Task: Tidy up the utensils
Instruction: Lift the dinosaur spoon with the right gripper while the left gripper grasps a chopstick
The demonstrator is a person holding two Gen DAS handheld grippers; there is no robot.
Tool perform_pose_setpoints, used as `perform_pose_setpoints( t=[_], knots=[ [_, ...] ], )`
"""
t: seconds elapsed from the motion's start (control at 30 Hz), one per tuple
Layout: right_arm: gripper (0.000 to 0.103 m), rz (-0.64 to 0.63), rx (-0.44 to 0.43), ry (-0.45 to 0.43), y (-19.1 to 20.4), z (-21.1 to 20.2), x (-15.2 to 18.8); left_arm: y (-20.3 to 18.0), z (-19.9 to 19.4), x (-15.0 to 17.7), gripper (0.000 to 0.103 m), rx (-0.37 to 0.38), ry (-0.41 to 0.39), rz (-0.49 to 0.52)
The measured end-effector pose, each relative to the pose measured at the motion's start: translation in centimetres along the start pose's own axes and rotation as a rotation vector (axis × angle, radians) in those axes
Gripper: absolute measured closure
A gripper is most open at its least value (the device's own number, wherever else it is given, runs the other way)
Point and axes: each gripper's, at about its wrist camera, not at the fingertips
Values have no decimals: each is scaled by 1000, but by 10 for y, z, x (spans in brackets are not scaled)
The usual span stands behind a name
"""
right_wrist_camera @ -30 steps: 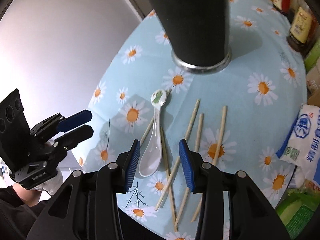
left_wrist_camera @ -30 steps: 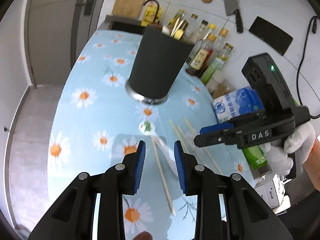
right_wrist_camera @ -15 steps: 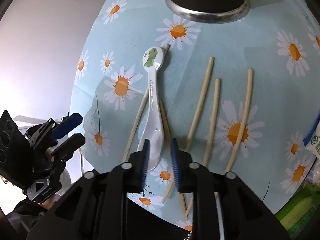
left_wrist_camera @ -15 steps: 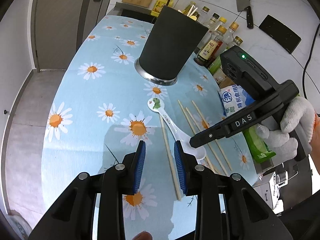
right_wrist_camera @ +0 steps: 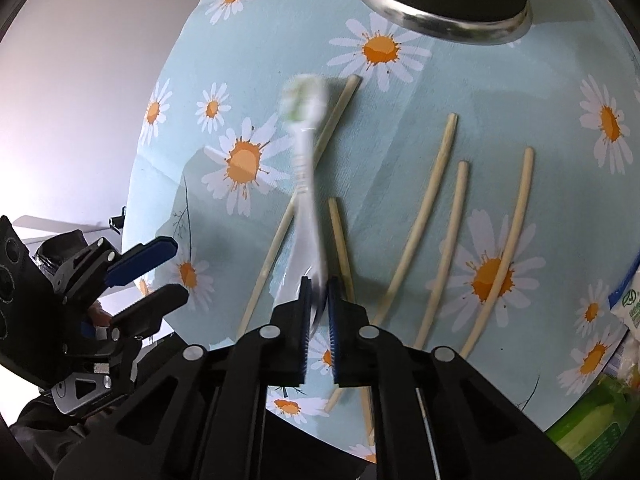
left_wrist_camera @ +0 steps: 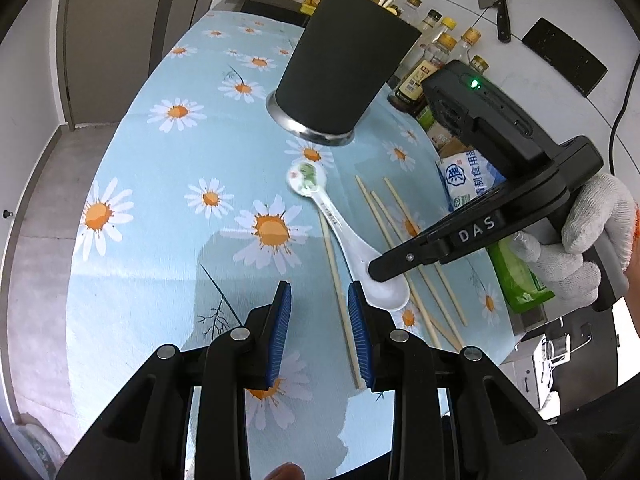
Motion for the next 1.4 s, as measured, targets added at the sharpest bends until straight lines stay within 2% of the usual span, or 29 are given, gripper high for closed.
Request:
perform_pose_setpoints(
  t=[0.13,0.4,0.67,0.77,0.87,0.97,1.1,1.37,1.4],
  knots=[
    [96,15,-9,-21,0,-4,3,-1,3,1,75,-7,21,9],
    [96,85,-69,-90,-25,-35,19,-12,15,-7,75,-14,72,54],
    [96,131,-131,-242,-48,-76,39,-27,34,-15,75,-50,145,122],
    [96,144,-152,-287,-57,-90,52,-34,46,-17,75,-89,185,157],
    [96,163,-186,-324,-68,-104,65,-40,62,-18,75,-161,244,180],
    [96,175,-200,-381,-79,-117,78,-44,72,-22,75,-220,280,180],
    [96,156,-236,-415,-82,-126,88,-48,81,-26,75,-304,326,182],
    [96,115,-318,-477,-89,-148,107,-48,96,-37,76,-341,380,125],
    [96,113,-321,-481,-90,-148,109,-50,99,-38,79,-354,378,137]
  ],
)
Point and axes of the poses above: each gripper's, at about its wrist camera, not at the fingertips, and z roughly the way its jaws point, y to its left, x to its underside, and after that the axes turned 11 degrees about -y, right-handed
